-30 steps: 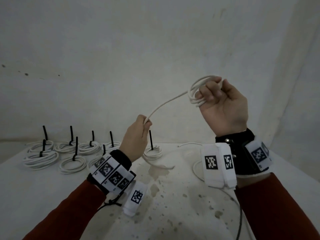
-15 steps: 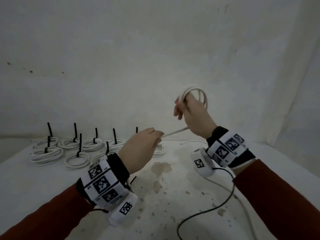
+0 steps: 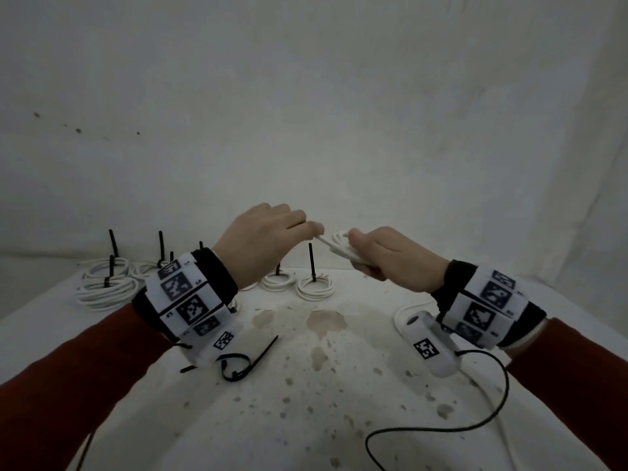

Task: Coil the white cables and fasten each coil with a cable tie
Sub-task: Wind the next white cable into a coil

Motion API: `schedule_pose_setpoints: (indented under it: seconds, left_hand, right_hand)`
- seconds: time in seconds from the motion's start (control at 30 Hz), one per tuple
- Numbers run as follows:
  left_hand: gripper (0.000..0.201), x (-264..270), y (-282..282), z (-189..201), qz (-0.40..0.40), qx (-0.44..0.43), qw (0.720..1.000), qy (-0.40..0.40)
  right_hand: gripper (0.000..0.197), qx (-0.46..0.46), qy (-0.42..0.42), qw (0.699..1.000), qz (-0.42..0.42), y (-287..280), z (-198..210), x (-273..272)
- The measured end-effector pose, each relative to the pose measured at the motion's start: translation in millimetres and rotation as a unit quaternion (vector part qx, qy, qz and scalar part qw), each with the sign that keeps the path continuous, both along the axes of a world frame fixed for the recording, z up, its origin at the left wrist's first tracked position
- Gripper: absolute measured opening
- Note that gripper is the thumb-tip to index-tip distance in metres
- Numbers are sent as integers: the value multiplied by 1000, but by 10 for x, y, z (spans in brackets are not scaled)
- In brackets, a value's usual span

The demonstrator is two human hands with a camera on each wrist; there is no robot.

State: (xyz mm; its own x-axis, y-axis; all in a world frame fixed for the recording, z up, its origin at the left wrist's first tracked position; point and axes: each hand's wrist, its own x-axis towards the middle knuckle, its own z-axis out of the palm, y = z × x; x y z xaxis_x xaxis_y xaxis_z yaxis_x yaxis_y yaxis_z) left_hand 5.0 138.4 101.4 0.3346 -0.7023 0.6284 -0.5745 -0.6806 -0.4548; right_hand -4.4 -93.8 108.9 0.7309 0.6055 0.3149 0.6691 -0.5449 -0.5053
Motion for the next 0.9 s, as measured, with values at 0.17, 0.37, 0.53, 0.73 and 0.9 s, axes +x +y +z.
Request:
schedule_pose_setpoints:
  seconds: [0.17,0.37,0.53,0.73,0.9]
  left_hand:
    - [52,45,-7,-7,6,-85,996,28]
    - [34,126,-111,-28,54,-107,992,-31]
    - [46,95,-382,-252,13,-178,981,82]
    - [31,-77,-501,-291,-27,-307,932,192]
    - [20,-148,-572,-318,-34,-318,930,180]
  right_hand:
    - [55,262,200,940,88,-49,27,-29]
    - [48,491,318,785,203,-113,59,-74]
    - [26,648,224,693,223,-7,99,-67]
    - [27,666,180,692,215,132,76,-45]
    - [17,634,84,753,153,302,86,-12]
